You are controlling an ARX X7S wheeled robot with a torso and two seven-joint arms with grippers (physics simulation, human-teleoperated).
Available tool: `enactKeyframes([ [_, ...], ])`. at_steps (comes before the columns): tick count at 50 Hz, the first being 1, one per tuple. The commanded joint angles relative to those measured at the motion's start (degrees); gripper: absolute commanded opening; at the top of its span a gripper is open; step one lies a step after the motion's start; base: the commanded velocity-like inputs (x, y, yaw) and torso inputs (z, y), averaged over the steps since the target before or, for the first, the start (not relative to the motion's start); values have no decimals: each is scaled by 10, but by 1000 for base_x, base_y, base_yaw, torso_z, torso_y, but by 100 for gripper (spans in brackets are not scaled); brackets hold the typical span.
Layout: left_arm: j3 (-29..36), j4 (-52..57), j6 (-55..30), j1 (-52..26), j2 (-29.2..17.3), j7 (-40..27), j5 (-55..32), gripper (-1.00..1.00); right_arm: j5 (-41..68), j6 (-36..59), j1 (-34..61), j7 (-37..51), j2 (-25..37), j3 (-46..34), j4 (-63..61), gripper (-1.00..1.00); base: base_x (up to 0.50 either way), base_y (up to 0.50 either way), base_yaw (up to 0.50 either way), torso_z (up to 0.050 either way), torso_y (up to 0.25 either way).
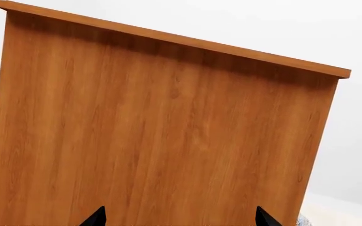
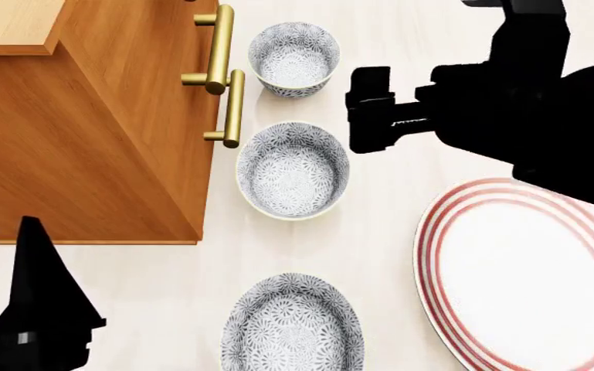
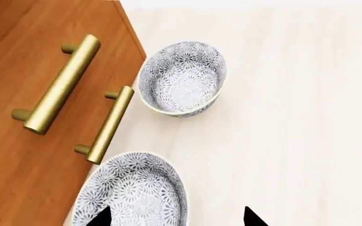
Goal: Put the bowl in the middle on the plate.
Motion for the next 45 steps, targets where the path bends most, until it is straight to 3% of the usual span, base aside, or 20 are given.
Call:
enactKeyframes([
  [1,2,-4,-1,-3,-3,-4,-2,100,59,77,43,-31,-53,-29,112,100,0,0,0,0,0],
  [7,3,-4,4,-3,-4,-3,-3,100,41,126,54,-67,-78,-50,156,100,0,0,0,0,0],
  [17,4,-6,10,-1,-4,-4,-3,100,34,131,42,-80,-91,-62,194,100,0,0,0,0,0],
  [21,8,-7,11,-1,-4,-3,2,100,-19,107,39,-99,-103,-60,220,100,0,0,0,0,0],
  [35,13,-10,9,-4,-8,-6,0,100,-74,144,34,-166,-171,-101,315,100,0,0,0,0,0],
  [45,16,-14,10,-4,-10,-7,2,100,-56,162,27,-172,-192,-113,348,100,0,0,0,0,0],
])
